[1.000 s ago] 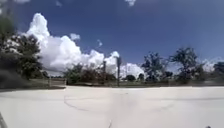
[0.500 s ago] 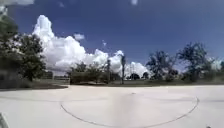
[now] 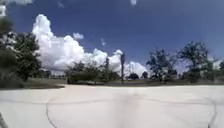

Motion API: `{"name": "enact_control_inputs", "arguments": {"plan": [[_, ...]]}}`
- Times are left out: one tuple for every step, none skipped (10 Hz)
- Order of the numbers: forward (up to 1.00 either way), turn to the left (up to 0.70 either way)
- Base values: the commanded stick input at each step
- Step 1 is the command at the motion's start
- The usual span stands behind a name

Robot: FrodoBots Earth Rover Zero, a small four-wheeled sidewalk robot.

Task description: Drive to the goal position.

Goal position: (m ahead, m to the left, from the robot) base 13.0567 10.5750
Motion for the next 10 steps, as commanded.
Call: {"name": "enact_control_inputs", "arguments": {"plan": [[0.85, 0.00], [0.85, 0.00], [0.85, 0.00], [0.85, 0.12], [0.85, 0.34], [0.85, 0.34], [0.85, 0.25], [0.85, 0.00], [0.85, 0.00], [0.85, 0.00]]}}
